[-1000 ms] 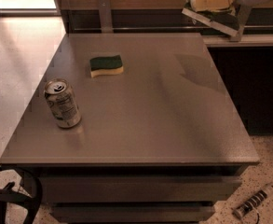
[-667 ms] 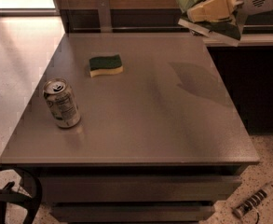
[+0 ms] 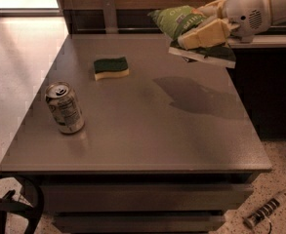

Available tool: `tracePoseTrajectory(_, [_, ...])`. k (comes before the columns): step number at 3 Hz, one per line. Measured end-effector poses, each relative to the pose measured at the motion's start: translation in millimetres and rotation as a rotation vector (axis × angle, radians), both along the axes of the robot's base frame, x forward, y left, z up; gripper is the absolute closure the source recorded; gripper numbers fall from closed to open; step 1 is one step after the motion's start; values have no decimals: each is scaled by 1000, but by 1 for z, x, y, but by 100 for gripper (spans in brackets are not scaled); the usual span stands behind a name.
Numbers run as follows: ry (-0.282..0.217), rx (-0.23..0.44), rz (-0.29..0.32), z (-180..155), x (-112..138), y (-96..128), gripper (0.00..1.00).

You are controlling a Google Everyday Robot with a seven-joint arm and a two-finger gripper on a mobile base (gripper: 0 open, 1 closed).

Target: Move green jalapeno chip bag near 7up can

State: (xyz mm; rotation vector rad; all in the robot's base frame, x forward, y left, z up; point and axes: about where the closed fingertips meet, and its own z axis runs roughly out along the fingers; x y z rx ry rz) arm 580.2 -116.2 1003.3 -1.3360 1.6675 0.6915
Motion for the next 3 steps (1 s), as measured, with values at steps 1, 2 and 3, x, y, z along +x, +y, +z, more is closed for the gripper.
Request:
tracePoseTrajectory(1, [17,-9,48,-7,-9,5,100])
tracePoseTrajectory(2, [21,-10,50,-9,-9,8,100])
tracePoseTrajectory(3, [67,-28,52,-27,-26,27,100])
